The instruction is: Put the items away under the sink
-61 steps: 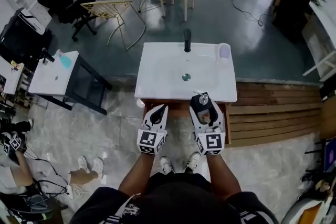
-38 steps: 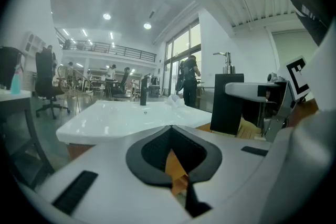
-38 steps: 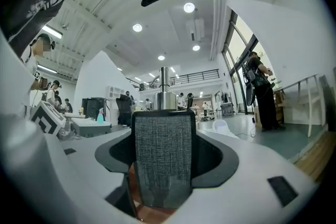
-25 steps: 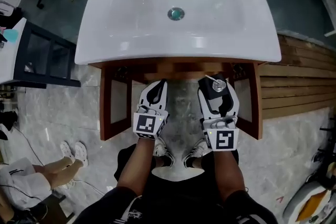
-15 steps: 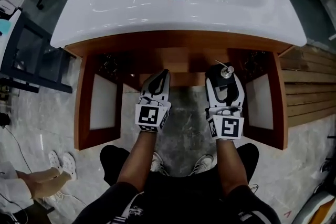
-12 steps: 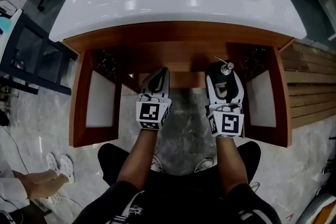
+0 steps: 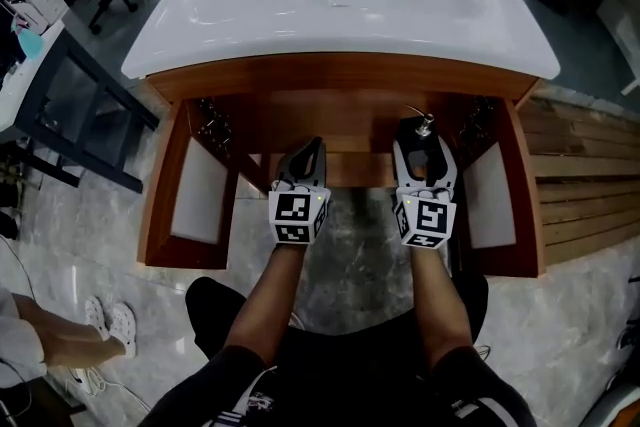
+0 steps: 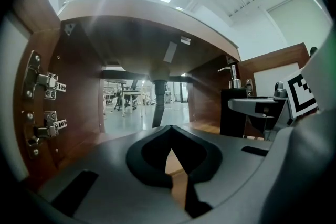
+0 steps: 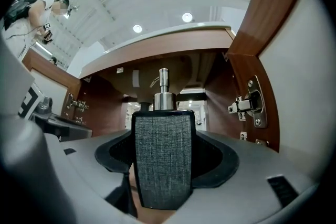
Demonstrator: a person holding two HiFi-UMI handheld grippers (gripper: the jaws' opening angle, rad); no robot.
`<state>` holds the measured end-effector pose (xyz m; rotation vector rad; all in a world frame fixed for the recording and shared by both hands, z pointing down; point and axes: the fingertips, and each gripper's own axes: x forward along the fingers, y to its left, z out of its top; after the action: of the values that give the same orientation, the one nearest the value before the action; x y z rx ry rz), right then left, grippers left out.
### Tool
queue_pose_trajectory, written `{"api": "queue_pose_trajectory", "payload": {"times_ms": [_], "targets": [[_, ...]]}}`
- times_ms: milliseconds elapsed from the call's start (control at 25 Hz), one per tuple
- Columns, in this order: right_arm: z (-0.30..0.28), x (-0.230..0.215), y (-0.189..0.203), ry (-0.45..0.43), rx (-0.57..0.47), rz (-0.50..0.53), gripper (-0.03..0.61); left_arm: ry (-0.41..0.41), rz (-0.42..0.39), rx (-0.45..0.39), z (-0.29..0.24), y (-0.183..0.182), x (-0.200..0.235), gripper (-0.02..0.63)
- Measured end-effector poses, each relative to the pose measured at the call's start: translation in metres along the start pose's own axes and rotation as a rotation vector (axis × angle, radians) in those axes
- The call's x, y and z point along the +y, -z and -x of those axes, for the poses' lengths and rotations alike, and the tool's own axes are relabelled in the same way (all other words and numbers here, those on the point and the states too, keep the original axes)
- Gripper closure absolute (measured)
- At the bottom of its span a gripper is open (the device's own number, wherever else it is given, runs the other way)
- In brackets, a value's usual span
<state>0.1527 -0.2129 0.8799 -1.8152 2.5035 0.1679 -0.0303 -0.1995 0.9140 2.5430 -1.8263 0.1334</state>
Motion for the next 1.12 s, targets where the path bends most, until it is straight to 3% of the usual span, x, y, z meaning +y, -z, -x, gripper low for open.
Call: {"api": "queue_pose_trajectory", "payload": {"times_ms": [600, 1120], "targets": [[-0.067, -0.022, 0.006, 0.058, -0.004, 0.011, 0.255, -0.016, -0.006, -0.008, -0.019, -0.012, 0.009, 0.607], [-0.073, -0.023, 0.018, 0.068, 0.029, 0.019, 0.255, 0.011, 0.009, -0.016, -0.02, -0.015, 0.005, 0.607]]}}
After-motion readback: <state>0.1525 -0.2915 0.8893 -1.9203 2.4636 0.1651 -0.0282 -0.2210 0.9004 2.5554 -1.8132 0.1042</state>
